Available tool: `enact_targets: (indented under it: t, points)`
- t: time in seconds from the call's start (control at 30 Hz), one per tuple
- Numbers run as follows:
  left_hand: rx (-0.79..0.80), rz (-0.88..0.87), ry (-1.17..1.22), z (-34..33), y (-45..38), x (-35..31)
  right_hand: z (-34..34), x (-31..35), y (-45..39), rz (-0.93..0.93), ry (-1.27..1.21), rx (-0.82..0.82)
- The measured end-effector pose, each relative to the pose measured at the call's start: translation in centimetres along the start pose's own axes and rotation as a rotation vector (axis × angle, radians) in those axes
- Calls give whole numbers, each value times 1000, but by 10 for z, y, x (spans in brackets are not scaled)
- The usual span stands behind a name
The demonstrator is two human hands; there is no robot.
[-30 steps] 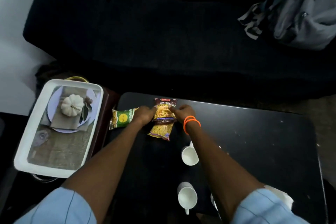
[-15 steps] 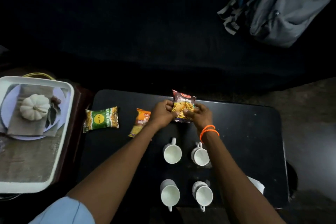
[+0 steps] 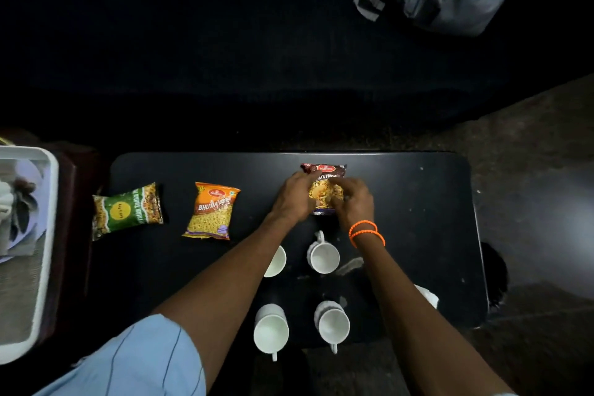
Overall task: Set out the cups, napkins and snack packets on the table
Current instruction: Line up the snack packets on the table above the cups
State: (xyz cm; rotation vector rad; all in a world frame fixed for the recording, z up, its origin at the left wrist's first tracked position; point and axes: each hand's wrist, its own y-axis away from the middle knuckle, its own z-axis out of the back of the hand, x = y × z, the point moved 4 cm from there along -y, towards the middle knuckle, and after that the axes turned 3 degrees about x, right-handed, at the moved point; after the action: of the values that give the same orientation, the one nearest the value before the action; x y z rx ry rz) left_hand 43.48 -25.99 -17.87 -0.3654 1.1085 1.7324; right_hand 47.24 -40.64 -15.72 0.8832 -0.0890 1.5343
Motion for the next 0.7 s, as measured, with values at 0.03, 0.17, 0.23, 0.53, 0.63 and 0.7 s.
enact_targets:
  t: [0.03,0.17,0.23,0.53,0.63,0.7]
  points:
    - [-4,-4,-5,-1,0,-1,-1,-2,0,9,32,21]
    - [-19,8,-6,-5,0,-2,-2,-3,1,32,73,6]
    - [-17,11,-12,-5,3,-3,-1,-1,1,20,98,18]
    - [-338,57,-30,79,45,45,-32,83,6,136,2,-46]
    - [-589,230,-88,120,79,93,-86,116,7,10,-24,290]
    - [-569,434,-45,133,100,130,-122,130,12,-98,-2,454]
